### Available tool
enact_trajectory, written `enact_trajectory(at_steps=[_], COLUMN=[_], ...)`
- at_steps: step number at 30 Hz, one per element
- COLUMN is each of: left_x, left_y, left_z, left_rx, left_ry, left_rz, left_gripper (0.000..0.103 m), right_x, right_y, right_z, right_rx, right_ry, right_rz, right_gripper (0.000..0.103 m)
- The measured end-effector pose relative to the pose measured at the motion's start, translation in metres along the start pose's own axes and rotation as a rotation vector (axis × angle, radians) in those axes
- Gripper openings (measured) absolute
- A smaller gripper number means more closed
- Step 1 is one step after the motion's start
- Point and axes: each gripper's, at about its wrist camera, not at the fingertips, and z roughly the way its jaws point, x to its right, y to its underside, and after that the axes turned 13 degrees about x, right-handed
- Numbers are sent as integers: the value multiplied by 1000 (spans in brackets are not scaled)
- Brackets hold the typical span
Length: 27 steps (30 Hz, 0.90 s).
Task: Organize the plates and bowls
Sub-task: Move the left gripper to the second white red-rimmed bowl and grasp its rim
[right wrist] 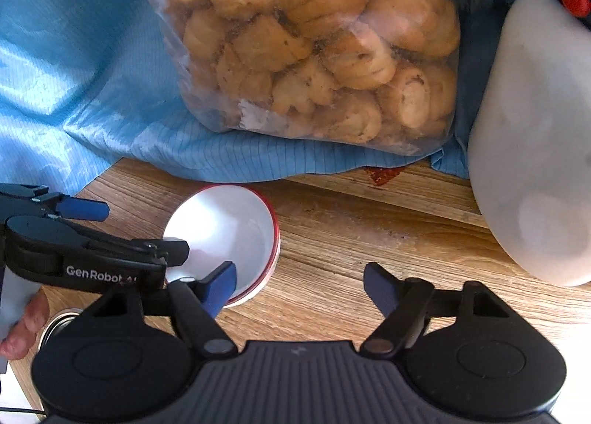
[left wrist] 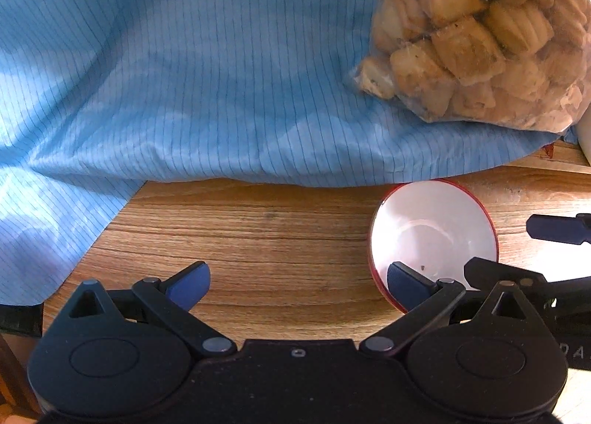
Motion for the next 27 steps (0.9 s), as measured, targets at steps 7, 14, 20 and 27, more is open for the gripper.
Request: enact_trajectory(at_steps=[7,14,20,27], left_x=[3,18,22,33], left_y=[3,1,1,-1], left_z=[-3,-12,-12,-9], left_rx=[7,13,-6,-5], left_ry=[39,126,179,204], left_rz=[-3,-27,-104,-93], left_gripper=[87,46,26,12], right_x=[2,-3,-6,-8], right_y=[0,-3,-4,-4], right_z=[1,6,9,10], right_rx=[-5,-17,-26,-28], right_ry=[-15,-52,-64,-90], right_rz=[11,20,18,21], right_gripper=[61,39,28,20])
